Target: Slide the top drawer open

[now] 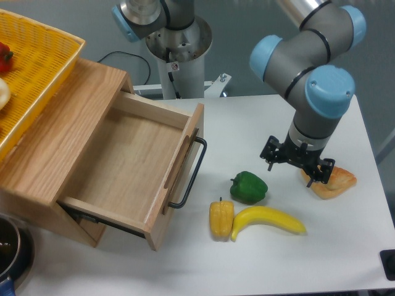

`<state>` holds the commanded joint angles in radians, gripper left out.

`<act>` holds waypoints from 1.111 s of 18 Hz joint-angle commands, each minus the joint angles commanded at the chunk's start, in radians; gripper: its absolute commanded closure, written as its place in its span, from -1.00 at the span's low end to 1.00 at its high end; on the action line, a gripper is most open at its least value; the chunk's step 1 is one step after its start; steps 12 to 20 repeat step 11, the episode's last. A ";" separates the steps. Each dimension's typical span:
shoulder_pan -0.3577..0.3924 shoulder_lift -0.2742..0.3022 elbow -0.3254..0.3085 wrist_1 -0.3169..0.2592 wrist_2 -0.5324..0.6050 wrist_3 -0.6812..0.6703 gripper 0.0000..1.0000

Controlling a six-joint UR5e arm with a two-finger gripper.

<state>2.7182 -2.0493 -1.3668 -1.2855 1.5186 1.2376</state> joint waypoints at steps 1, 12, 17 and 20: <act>0.006 -0.008 0.003 0.000 0.000 0.023 -1.00; 0.040 -0.051 0.031 0.002 0.025 0.172 -1.00; 0.040 -0.051 0.031 0.002 0.025 0.172 -1.00; 0.040 -0.051 0.031 0.002 0.025 0.172 -1.00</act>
